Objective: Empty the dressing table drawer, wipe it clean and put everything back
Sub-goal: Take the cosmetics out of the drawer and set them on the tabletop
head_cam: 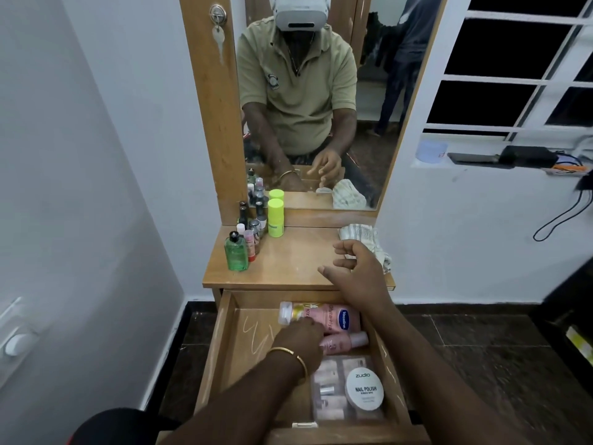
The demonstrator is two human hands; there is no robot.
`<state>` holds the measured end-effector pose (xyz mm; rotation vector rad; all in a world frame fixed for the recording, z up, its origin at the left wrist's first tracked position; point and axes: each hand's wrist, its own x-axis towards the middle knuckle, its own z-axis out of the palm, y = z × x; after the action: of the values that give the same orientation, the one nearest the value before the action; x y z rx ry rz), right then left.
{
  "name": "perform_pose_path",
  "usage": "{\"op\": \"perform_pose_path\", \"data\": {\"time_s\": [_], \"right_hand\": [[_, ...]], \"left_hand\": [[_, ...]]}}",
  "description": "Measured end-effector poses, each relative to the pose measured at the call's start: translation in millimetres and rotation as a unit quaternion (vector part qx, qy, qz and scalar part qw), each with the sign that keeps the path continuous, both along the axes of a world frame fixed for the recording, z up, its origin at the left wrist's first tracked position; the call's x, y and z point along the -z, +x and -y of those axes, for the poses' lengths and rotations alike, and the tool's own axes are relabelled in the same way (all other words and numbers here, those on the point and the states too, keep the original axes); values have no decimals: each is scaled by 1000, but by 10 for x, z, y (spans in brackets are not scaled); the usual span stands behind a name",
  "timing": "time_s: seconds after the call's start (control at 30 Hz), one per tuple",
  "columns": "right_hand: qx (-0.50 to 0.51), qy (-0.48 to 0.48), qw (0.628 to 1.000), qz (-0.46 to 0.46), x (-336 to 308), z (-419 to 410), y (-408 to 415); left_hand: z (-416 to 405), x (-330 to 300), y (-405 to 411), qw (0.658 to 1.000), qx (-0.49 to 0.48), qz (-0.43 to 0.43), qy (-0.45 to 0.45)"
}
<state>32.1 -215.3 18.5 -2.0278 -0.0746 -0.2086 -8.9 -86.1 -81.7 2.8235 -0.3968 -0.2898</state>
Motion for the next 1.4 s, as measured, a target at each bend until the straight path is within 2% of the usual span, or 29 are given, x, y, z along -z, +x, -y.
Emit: {"op": "perform_pose_path", "data": {"time_s": [0.17, 0.37, 0.43, 0.5, 0.6, 0.67, 0.8, 0.93, 1.2, 1.4], "right_hand": [[4, 6, 1000, 6, -76, 52, -126], [66, 21, 996, 54, -73, 11, -292], [123, 39, 988, 87, -64, -101, -357], [146, 72, 983, 87, -72, -230, -401], [60, 77, 995, 17, -120, -397, -436], [11, 45, 999, 3, -134, -476, -432], [17, 22, 1000, 13, -146, -547, -286], [32, 5, 999, 18, -166, -634, -39], [53, -52, 997, 29, 0, -775, 677], [55, -64, 995, 56, 132, -820, 1034]], "left_hand": [[-88, -146, -47, 999, -23, 29, -18], [-566, -426, -127, 977, -35, 84, -192], [-645, -503, -161, 951, -82, 73, -288], [-648, -596, -179, 911, -134, 53, -385], [-577, -732, -161, 853, -178, 36, -488], [-522, -795, -122, 824, -195, 43, -531], [-458, -871, 30, 815, -212, 85, -532], [-477, -906, 243, 835, -207, 125, -494], [-614, -751, 562, 947, -173, 55, -266], [-654, -668, 580, 971, -128, 56, -197]]}}
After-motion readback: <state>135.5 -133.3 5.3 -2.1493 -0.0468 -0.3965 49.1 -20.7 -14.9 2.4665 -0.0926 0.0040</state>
